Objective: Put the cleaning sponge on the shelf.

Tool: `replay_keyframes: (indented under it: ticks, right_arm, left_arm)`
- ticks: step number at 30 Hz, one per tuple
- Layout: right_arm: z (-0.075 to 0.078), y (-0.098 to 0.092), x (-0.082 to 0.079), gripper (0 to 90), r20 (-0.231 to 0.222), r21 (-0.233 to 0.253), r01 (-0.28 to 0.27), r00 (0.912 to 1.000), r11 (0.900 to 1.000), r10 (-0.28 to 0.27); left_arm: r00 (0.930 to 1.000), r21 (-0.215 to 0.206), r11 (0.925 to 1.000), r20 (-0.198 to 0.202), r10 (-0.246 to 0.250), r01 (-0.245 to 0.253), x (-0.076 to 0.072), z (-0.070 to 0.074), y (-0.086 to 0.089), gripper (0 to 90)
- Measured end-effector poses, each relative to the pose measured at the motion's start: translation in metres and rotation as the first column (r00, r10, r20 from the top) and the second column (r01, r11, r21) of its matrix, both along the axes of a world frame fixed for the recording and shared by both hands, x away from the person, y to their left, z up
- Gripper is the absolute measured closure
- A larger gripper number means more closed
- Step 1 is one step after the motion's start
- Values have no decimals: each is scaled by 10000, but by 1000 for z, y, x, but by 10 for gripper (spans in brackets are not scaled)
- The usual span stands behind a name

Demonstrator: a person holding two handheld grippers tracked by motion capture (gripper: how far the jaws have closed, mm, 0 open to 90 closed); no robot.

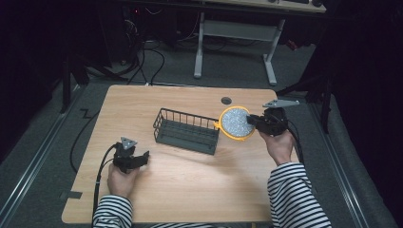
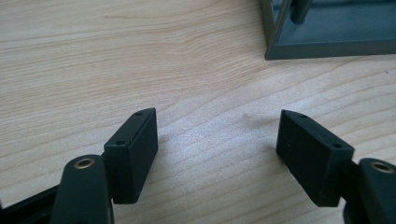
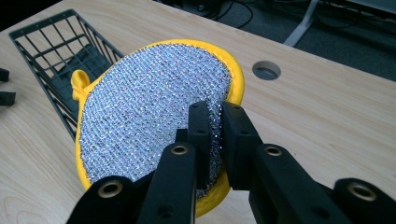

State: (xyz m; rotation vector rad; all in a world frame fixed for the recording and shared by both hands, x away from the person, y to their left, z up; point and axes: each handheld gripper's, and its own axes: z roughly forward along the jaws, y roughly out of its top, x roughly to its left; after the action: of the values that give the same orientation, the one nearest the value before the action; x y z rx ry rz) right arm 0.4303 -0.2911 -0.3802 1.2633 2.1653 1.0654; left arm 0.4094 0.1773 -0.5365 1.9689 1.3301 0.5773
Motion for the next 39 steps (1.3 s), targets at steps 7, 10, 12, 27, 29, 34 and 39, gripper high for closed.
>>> replay_keyframes:
  ticks: [7,10,12,27,29,34,39]
  right_arm:
    - [3,20,13,832,18,68,-281,9996,9996,281]
    - [5,29,18,832,27,28,-358,9994,9994,358]
    - [7,34,22,832,53,-32,-416,9991,9991,416]
    - [5,70,45,830,-37,-316,-523,9986,9981,522]
    - [4,74,47,829,-60,-384,-560,9984,9977,558]
    - [-1,82,51,829,-142,-374,-599,9981,9975,595]
    - [-7,89,55,828,-225,-523,-643,9977,9966,632]
  left_arm:
    - [10000,-1,10000,-1,1,-1,0,0,0,300]
    - [10000,0,10000,-18,-9,9,0,0,0,300]
    - [10000,-2,10000,-17,-9,9,0,0,0,300]
    - [10000,-6,10000,-15,-8,8,0,0,0,299]
    - [10000,-5,10000,-2,0,0,0,0,0,299]
    - [10000,-6,10000,-3,0,0,0,0,0,300]
    - [10000,-3,10000,-1,0,0,0,0,0,299]
